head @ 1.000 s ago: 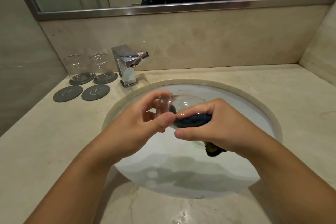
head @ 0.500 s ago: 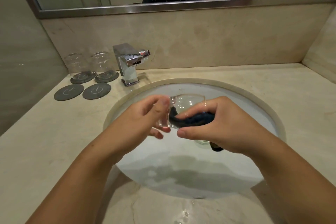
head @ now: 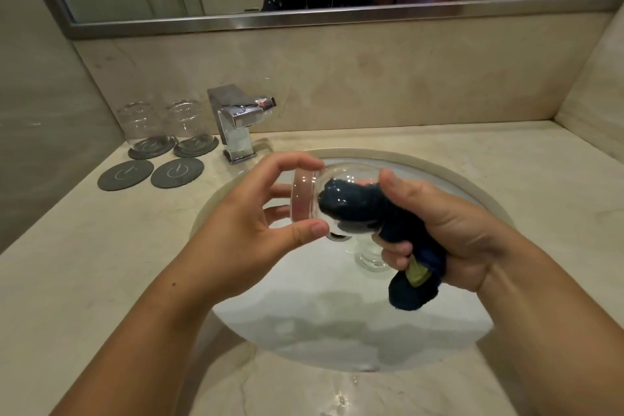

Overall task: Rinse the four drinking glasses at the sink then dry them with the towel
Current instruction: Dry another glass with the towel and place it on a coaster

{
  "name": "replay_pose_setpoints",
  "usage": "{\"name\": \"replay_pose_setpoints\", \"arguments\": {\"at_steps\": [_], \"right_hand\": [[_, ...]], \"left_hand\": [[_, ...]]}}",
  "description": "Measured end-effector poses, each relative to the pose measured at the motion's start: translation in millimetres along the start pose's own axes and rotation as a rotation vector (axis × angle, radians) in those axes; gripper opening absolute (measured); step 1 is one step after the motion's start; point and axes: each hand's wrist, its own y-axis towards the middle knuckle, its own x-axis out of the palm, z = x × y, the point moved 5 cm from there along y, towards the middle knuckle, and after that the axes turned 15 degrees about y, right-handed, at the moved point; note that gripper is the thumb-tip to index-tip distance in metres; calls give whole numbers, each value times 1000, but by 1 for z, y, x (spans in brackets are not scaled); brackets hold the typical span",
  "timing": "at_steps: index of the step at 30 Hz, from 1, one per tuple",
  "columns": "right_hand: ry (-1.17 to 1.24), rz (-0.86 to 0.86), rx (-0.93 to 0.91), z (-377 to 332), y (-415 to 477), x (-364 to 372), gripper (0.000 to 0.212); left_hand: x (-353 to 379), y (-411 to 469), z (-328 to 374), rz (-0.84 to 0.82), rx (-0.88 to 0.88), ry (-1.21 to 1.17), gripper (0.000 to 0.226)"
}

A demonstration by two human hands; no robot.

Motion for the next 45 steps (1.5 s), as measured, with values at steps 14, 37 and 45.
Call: {"name": "replay_pose_setpoints", "arguments": {"at_steps": [14,37,45], "right_hand": [[395,72,-7,-13,0,-3,45],[-548,319,-298,-14,0,-3,38],[93,335,-132,-14,0,-17,29]], "left_hand": [[-12,0,2,73,-13,-136,54],[-3,1,-12,146,-262,-303,41],[1,2,-9,132,-206,-235,49]]}}
